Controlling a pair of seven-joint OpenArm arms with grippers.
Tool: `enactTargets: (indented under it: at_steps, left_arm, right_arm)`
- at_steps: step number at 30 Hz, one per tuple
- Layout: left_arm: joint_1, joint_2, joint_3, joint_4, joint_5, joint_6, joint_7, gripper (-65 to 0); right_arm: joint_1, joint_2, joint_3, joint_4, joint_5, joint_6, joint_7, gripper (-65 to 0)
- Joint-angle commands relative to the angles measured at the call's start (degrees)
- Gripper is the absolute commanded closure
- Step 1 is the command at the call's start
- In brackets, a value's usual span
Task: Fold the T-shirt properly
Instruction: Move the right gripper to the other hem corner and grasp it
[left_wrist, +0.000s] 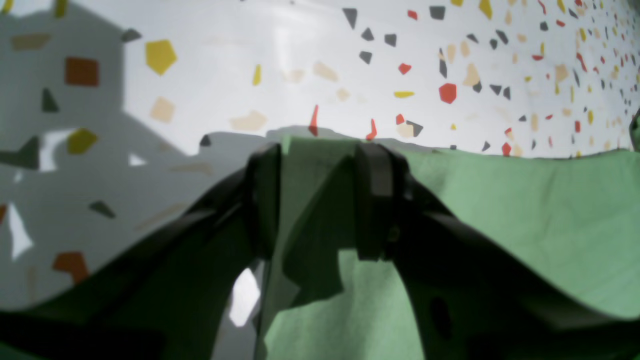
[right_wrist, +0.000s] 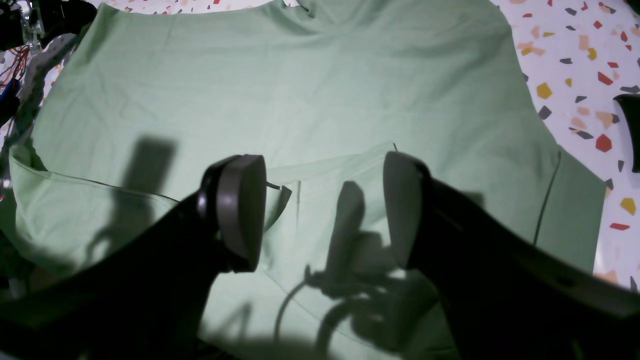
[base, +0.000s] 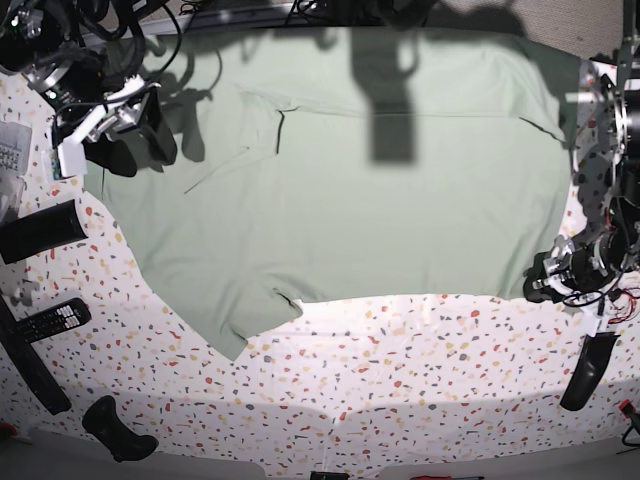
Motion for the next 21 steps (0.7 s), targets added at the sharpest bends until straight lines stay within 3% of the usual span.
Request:
enactTargets:
  at_steps: [1, 3, 6, 13, 21]
  left_arm:
    - [-1.3, -0.8, 0.0, 1.2, 0.0, -0.4, 0.7, -21.4]
    - [-1.3, -0.8, 0.0, 2.2, 0.0, -0.4, 2.0, -15.6]
    - [-1.3, -0.8, 0.0, 2.8, 0.0, -0.4, 2.5, 0.0]
    - [-1.7, -1.3, 0.0, 2.8, -0.1, -0.4, 0.8, 0.0]
    - [-1.8, -2.5, 0.0, 3.4, -0.1, -0.4, -1.3, 0.0]
  right_arm:
    - [0.0, 0.6, 0.3, 1.1, 1.3, 0.7, 1.4, -35.7]
    - [0.0, 0.6, 0.3, 1.1, 1.3, 0.7, 1.4, -35.7]
    - [0.1, 0.6, 0.3, 1.1, 1.3, 0.7, 1.4, -35.7]
    - [4.3, 0.6, 0.3, 1.1, -1.0, 0.7, 1.4, -35.7]
    - [20.7, 0.6, -1.0, -2.6, -8.6, 0.0, 6.9, -35.6]
